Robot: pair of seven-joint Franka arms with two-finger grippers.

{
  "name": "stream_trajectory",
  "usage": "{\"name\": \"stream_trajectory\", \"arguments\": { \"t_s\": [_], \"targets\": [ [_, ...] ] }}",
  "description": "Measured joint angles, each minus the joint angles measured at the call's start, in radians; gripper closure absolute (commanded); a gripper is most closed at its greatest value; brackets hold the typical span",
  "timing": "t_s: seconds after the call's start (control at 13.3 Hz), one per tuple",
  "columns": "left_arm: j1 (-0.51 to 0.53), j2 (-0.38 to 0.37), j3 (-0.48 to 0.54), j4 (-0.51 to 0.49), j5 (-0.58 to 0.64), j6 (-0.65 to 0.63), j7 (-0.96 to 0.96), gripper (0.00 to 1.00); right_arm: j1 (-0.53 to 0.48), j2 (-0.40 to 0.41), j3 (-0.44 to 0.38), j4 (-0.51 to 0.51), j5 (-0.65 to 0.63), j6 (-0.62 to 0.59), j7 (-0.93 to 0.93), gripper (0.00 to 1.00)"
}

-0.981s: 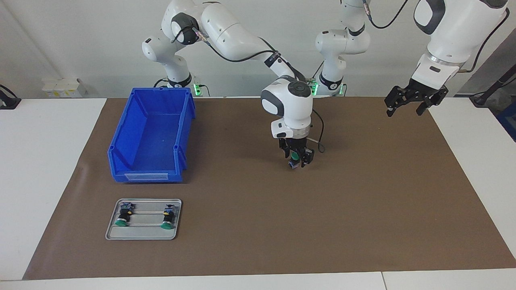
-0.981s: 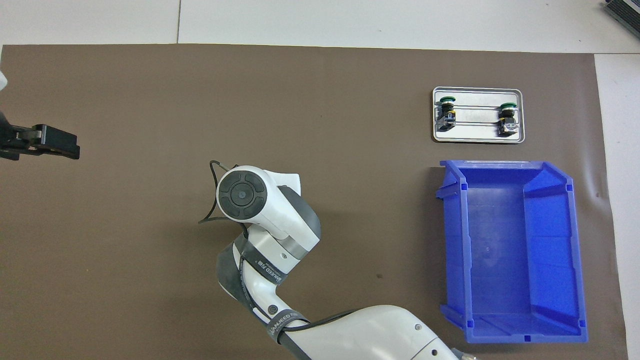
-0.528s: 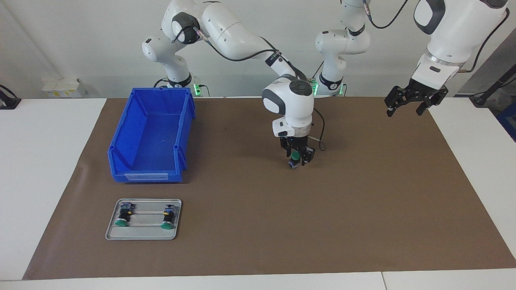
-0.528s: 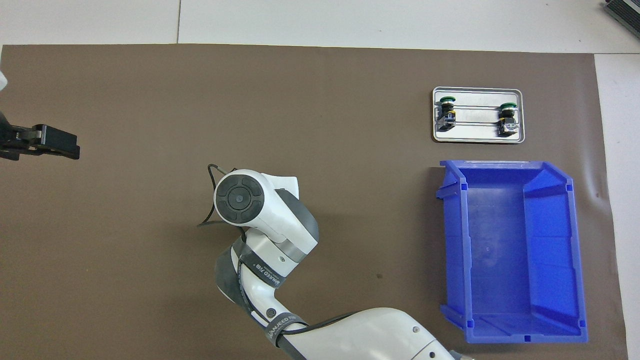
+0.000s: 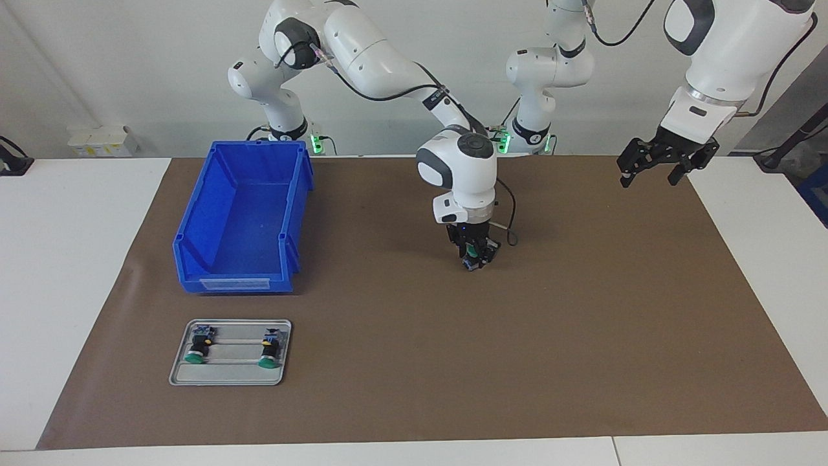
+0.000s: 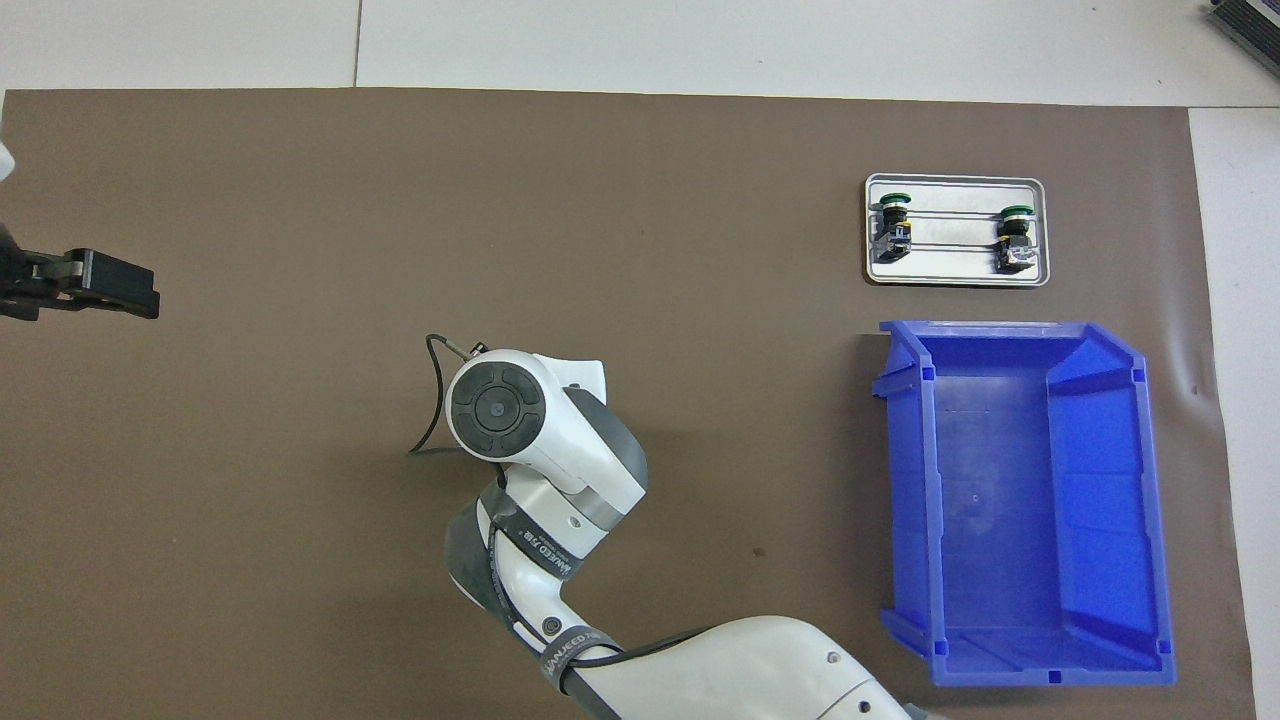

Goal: Place and press button with both arms
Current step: 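Carry the button with the right gripper over the blue bin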

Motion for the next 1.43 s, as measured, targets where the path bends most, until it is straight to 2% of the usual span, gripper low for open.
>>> {"name": "stream_trajectory", "arguments": {
  "t_s": [0.3, 0.45, 0.6, 0.91, 1.13, 1.43],
  "targets": [
    [0.0, 0.0, 0.0, 0.0, 0.0, 0.0, 0.0, 0.0, -0.016, -0.017, -0.006, 0.003, -0.001, 0.0, -0.049, 1.0],
    [0.0, 0.0, 0.0, 0.0, 0.0, 0.0, 0.0, 0.0, -0.033, -0.028, -0.016, 0.006, -0.001, -0.009, -0.146, 1.0],
    [0.0, 0.0, 0.0, 0.0, 0.0, 0.0, 0.0, 0.0, -0.083, -0.076, -0.02, 0.01, -0.001, -0.064, -0.285, 1.0],
    [0.0, 0.0, 0.0, 0.0, 0.0, 0.0, 0.0, 0.0, -0.252, -0.244, -0.024, 0.009, -0.001, -0.273, -0.648, 1.0],
    [0.0, 0.0, 0.0, 0.0, 0.0, 0.0, 0.0, 0.0, -0.387, -0.329, -0.026, 0.004, -0.001, -0.407, -0.916, 1.0],
    [0.0, 0.0, 0.0, 0.0, 0.0, 0.0, 0.0, 0.0, -0.562, -0.423, -0.028, -0.09, -0.001, -0.442, -1.259, 1.0]
  ]
}}
